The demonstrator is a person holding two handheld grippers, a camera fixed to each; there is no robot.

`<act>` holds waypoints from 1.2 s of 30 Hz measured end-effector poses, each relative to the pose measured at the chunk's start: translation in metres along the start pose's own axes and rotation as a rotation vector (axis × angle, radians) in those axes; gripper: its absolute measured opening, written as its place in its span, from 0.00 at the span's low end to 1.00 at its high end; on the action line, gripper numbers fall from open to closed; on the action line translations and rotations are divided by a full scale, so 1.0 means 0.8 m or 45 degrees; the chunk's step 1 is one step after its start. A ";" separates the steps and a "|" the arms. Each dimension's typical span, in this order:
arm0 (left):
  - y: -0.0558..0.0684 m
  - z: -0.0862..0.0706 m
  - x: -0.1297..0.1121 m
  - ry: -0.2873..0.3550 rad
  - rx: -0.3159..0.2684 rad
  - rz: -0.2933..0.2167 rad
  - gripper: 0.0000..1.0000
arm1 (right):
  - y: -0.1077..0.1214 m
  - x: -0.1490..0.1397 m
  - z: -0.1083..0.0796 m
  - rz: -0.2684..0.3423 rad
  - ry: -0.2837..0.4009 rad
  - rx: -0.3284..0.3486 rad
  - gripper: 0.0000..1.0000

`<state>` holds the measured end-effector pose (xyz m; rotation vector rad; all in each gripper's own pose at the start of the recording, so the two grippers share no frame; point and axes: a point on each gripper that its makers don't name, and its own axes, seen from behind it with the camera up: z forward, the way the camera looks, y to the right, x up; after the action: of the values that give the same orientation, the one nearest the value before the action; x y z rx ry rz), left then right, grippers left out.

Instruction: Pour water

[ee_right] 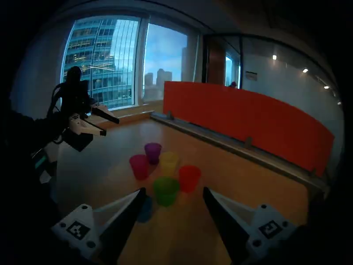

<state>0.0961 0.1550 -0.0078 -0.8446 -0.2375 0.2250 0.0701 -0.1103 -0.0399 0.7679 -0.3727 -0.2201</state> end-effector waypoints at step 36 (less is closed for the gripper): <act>0.008 0.047 -0.023 -0.044 -0.069 -0.003 0.94 | -0.071 -0.084 0.057 -0.089 -0.154 0.195 1.00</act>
<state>0.0672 0.1801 0.0093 -0.8943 -0.2780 0.2323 -0.0131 -0.1567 -0.0667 0.9215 -0.4818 -0.3071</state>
